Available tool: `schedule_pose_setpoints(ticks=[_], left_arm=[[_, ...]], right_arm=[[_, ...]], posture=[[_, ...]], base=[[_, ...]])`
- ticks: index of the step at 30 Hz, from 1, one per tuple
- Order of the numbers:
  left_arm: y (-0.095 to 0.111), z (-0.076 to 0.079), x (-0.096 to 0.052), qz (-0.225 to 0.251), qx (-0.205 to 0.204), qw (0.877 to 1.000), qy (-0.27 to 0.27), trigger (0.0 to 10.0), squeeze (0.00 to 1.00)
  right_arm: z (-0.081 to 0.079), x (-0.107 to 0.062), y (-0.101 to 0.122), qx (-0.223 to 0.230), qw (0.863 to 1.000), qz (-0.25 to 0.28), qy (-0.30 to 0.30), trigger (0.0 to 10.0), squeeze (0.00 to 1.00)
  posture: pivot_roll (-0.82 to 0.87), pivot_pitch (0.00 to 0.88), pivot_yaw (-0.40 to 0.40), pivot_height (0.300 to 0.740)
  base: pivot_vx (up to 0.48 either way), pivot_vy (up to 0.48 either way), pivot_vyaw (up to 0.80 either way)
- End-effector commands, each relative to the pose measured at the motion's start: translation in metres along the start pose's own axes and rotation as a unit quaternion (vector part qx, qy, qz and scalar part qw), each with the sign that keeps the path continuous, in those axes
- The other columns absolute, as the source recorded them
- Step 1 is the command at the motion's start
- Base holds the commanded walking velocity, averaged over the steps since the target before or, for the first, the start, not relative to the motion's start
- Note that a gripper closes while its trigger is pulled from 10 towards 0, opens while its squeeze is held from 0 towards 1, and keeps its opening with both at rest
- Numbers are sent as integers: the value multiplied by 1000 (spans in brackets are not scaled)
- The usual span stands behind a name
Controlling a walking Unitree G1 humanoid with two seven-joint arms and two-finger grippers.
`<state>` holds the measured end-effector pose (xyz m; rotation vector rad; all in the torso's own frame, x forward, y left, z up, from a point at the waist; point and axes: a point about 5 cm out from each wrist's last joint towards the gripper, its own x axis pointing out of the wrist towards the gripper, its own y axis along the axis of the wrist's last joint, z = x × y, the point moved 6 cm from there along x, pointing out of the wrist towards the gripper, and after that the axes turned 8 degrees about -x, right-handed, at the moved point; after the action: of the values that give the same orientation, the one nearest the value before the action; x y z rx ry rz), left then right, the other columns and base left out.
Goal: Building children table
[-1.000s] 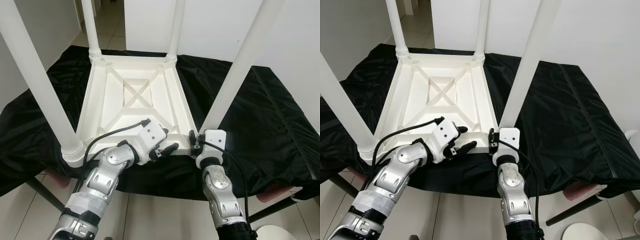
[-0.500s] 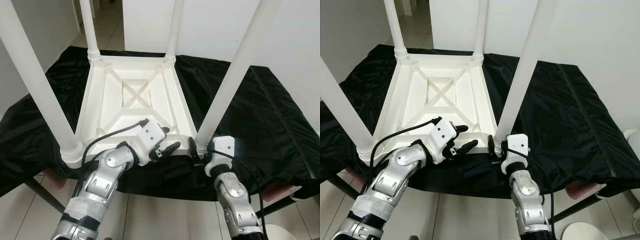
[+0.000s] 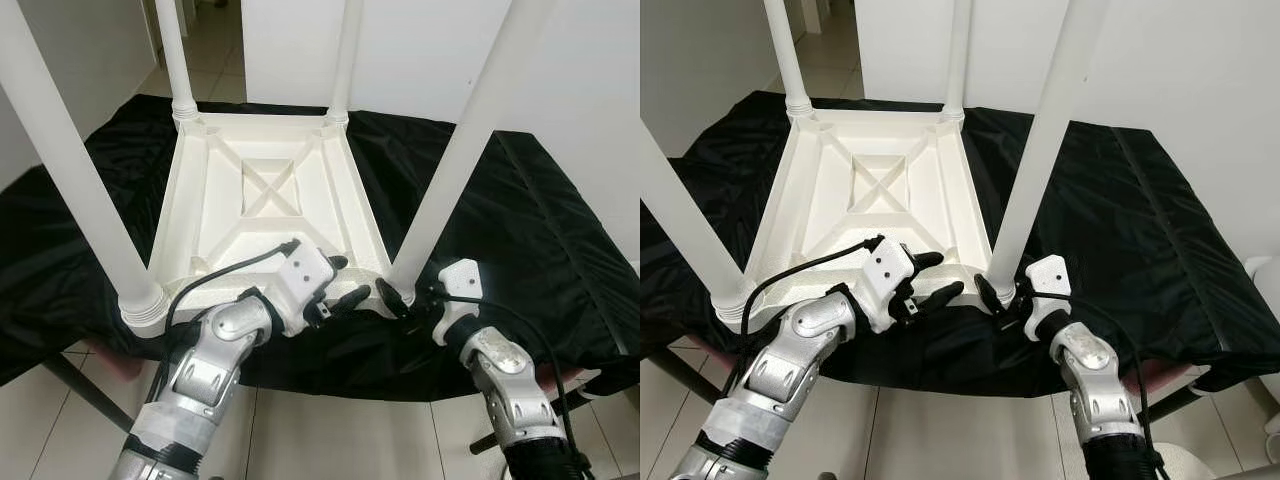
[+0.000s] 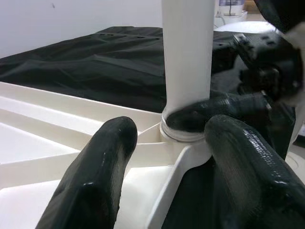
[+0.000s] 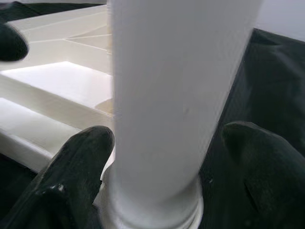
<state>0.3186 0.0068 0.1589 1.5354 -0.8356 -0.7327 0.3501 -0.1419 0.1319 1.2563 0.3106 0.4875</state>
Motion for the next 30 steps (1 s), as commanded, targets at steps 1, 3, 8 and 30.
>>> schedule_pose_setpoints(ticks=[1, 3, 8, 30], left_arm=[[-3, 7, 1, -8, -5, 1000, -22, 10000, 0], [-2, 10, 1, -11, -6, 999, -32, 10000, 0], [-4, 16, -2, -19, -9, 998, -51, 10000, 0], [0, 11, -4, -13, -12, 999, -27, 10000, 0]], right_arm=[[2, 1, -1, 7, 1000, 0, 14, 10000, 0], [0, 6, -2, 15, 999, -1, 41, 10000, 0], [-3, 13, -4, 25, 996, -1, 82, 10000, 0], [-1, 11, -26, 34, 992, -37, 118, 10000, 0]], posture=[[21, 33, -36, 740], [26, 35, -36, 740], [35, 37, -38, 740], [45, 47, -58, 740]], base=[[0, 0, 0], [0, 0, 0], [0, 0, 0], [0, 0, 0]])
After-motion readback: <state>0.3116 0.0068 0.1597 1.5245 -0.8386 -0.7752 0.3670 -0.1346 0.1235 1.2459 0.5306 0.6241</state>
